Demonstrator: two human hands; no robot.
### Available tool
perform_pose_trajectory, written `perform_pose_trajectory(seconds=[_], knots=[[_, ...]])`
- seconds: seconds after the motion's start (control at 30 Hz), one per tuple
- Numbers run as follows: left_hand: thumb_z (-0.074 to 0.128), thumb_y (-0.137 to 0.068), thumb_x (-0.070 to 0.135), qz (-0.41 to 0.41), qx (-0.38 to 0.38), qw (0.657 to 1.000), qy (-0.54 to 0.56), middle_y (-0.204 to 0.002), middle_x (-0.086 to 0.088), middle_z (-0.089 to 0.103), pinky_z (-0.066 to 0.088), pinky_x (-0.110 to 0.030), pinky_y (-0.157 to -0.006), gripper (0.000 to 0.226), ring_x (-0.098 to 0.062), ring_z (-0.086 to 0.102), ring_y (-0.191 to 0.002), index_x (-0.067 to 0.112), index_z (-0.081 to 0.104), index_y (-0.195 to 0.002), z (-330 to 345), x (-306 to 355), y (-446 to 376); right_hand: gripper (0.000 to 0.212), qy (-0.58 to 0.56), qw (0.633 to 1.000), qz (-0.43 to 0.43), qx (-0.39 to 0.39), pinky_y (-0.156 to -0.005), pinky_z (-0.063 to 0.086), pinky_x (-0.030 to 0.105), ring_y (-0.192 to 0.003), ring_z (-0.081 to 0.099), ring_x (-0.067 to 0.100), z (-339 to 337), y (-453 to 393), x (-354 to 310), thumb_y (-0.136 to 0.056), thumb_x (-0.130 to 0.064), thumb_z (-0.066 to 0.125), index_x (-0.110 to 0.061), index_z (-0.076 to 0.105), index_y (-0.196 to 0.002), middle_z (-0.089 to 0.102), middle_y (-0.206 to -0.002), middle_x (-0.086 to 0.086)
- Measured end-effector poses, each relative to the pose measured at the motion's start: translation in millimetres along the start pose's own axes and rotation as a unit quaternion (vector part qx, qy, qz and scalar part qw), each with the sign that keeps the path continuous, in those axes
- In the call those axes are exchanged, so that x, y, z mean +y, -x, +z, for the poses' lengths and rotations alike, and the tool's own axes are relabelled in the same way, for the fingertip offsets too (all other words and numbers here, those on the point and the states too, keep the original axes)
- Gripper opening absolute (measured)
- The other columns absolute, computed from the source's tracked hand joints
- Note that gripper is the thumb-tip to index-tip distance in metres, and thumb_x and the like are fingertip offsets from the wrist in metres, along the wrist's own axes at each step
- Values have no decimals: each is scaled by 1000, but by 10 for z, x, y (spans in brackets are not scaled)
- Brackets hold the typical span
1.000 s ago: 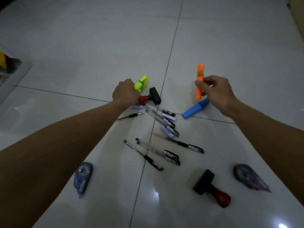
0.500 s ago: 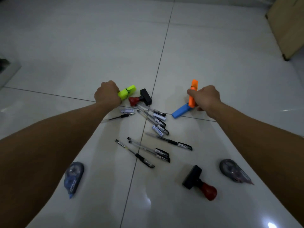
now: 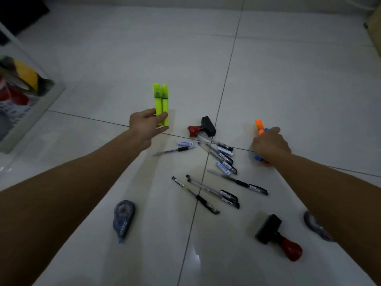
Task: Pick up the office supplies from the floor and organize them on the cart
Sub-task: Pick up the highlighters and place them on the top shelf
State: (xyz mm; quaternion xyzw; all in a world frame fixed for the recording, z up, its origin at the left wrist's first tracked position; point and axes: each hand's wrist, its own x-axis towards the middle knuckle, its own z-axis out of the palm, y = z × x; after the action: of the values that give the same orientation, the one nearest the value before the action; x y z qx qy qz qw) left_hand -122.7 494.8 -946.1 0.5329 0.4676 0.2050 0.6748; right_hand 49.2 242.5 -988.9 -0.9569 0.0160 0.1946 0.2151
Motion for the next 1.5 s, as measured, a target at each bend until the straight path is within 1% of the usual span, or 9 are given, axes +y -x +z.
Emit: perform_pose_trajectory(seconds=[0.13, 0.33, 0.53, 0.7, 0.9, 1.07, 1.23, 1.37, 1.5], knots=[[67, -87, -4, -10, -15, 997, 79, -96, -9, 68, 60, -24, -75, 19, -17, 67, -85, -3, 66, -106, -11, 45, 18, 48, 88, 995, -51, -15, -84, 42, 43, -109, 58, 41, 6, 47, -5, -98, -16, 41, -5, 20, -140, 59, -120, 22], [67, -85, -12, -59, 25, 994, 93, -83, -6, 63, 60, -21, -64, 14, -13, 62, -71, 1, 62, -82, 113, -19, 47, 35, 113, 987, -116, 5, -86, 44, 38, -109, 59, 38, -55, 230, -154, -96, -31, 48, -4, 55, -118, 61, -120, 19], [66, -88, -3, -44, 24, 997, -64, -84, -11, 61, 59, -27, -61, 11, -16, 58, -65, 5, 63, -95, 188, -191, -21, 40, -121, 988, -96, -27, -68, 60, 42, -70, 68, 32, -92, 277, -371, -88, -46, 48, -6, 58, -88, 68, -89, 16], [40, -90, 13, -35, 48, 977, -203, -105, -11, 66, 50, -31, -59, 25, -25, 64, -80, 7, 56, -108, 306, -227, -58, 35, -257, 956, -84, -114, -43, 34, 25, -48, 41, 18, 27, 258, -489, -92, -43, 59, -15, 48, -75, 49, -66, 6], [53, -83, 15, 59, 130, 883, -447, -130, -16, 45, 39, -41, -100, 40, -36, 41, -123, 9, 50, -122, 317, -355, -88, 37, -242, 952, -129, -134, -52, 38, 31, -53, 41, 19, 124, 188, -488, -82, -39, 75, -14, 49, -79, 45, -67, 6], [74, -70, 26, 221, 76, 731, -641, -132, -13, 37, 31, -43, -95, 67, -34, 37, -121, 15, 43, -129, 242, -428, -154, 18, -248, 951, -151, -108, -57, 46, 33, -59, 52, 21, 146, 145, -463, -81, -17, 72, -4, 62, -91, 60, -75, 11], [73, -80, 49, 106, -19, 750, -652, -142, -15, 36, 33, -49, -105, 77, -35, 34, -133, 10, 40, -137, 232, -297, -346, 14, -313, 931, -149, -116, -46, 43, 27, -47, 47, 19, 106, 187, -489, -84, -19, 69, -10, 58, -87, 56, -65, 6], [62, -91, 44, 145, -33, 709, -689, -139, -17, 35, 35, -50, -101, 62, -36, 32, -130, 6, 38, -133, 237, -331, -374, 15, -318, 929, -147, -122, -45, 40, 26, -47, 45, 18, 114, 208, -493, -85, -19, 69, -11, 57, -86, 53, -64, 6], [54, -96, 38, 114, -11, 729, -675, -137, -19, 34, 35, -49, -103, 53, -39, 33, -130, 3, 35, -131, 233, -474, -318, 15, -336, 921, -147, -135, -44, 39, 26, -47, 44, 19, 92, 293, -535, -85, -17, 69, -10, 56, -86, 53, -66, 7]])
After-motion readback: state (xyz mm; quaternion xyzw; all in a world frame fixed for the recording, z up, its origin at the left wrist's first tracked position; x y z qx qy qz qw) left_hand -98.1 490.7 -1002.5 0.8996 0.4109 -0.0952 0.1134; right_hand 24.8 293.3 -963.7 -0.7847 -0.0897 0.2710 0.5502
